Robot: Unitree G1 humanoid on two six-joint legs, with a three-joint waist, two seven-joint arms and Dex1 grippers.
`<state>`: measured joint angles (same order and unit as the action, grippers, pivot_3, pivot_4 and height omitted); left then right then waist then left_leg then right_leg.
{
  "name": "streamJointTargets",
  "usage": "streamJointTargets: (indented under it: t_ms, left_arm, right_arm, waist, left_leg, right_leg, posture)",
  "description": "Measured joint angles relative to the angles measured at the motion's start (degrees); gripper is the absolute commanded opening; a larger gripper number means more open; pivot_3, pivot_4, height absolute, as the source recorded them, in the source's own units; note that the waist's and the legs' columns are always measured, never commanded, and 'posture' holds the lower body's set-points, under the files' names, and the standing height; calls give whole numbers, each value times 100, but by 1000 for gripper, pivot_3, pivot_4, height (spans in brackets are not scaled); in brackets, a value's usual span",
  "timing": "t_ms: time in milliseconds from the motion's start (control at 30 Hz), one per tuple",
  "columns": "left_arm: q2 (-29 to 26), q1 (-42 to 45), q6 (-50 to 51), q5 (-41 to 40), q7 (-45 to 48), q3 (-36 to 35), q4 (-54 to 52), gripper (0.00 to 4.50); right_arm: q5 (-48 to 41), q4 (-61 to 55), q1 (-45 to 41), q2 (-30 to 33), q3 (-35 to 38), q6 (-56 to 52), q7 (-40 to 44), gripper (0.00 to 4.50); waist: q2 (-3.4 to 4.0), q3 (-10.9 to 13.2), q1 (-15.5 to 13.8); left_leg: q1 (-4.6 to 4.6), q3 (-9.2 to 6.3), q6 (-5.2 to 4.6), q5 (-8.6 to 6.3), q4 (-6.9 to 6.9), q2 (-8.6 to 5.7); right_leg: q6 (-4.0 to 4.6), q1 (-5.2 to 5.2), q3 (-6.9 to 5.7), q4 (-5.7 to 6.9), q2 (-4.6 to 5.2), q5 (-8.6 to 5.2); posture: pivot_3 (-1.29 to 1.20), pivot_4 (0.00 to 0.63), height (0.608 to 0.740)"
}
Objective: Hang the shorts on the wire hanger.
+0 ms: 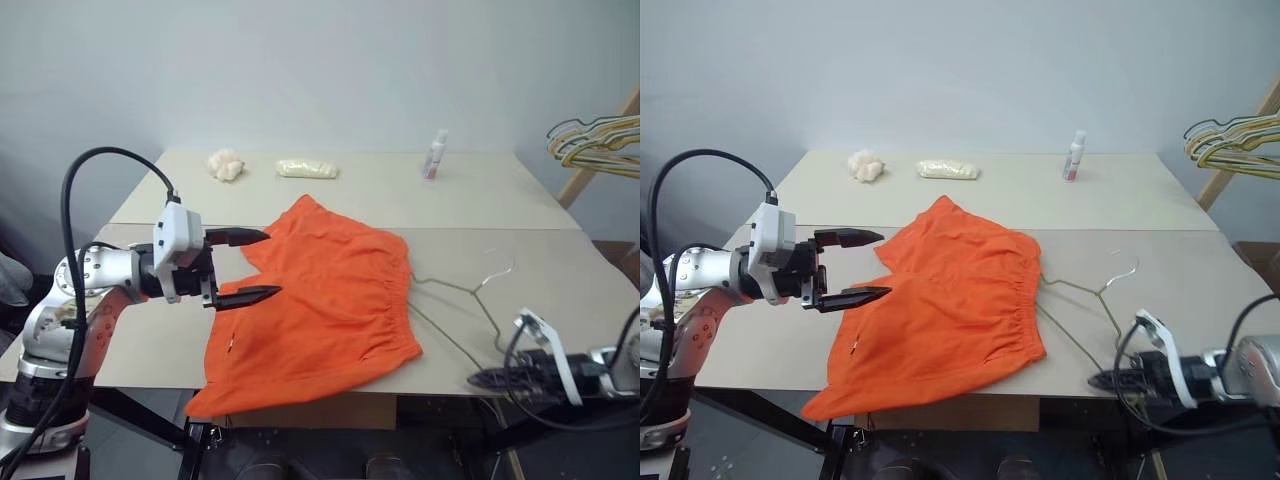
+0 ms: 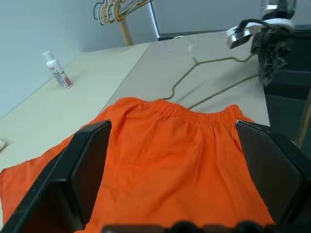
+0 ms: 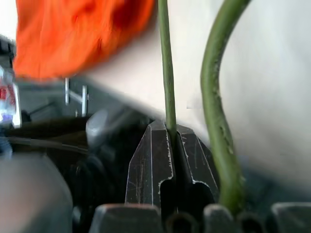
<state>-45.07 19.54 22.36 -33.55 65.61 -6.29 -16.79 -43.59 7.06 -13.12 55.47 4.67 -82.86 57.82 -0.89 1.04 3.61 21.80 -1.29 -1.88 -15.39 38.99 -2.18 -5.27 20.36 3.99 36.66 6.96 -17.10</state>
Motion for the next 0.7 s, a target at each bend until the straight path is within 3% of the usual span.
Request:
streamJointTargets:
  t_ms: [133, 333, 533, 700]
  left_arm:
    - [6, 1, -12, 35, -12, 19, 2, 4441]
    - [2, -13, -53, 72, -38, 17, 0, 4441]
    - [1, 3, -92, 148, -38, 57, 10, 4441]
    - [1, 5, -104, 207, -40, 65, 14, 4441]
  right_arm:
    - [74, 346, -231, -298, -3, -6, -223, 0]
    - [-136, -126, -119, -255, -230, -105, 100, 0]
    - [209, 831, -975, -793, -348, -87, -318, 0]
    - [161, 656, -1010, -779, -584, -103, -66, 0]
  waist:
    - [1, 0, -72]
    - [1, 0, -114]
    - [0, 0, -64]
    - [0, 0, -128]
  left_leg:
    - [31, -3, 0, 0, 1, -4]
    - [32, -2, 0, 1, 2, -3]
    - [23, 3, 1, 1, -2, -1]
    - [51, 1, 1, 2, 2, -6]
  right_leg:
    - [1, 31, -4, 4, 4, 0]
    - [1, 37, -3, 9, 4, 0]
    - [3, 35, 0, 11, -2, 1]
    - [3, 64, -3, 15, 3, 2]
  posture:
    - [-67, 0, 740]
    - [-72, 0, 740]
    - [-65, 0, 740]
    - [-48, 0, 740]
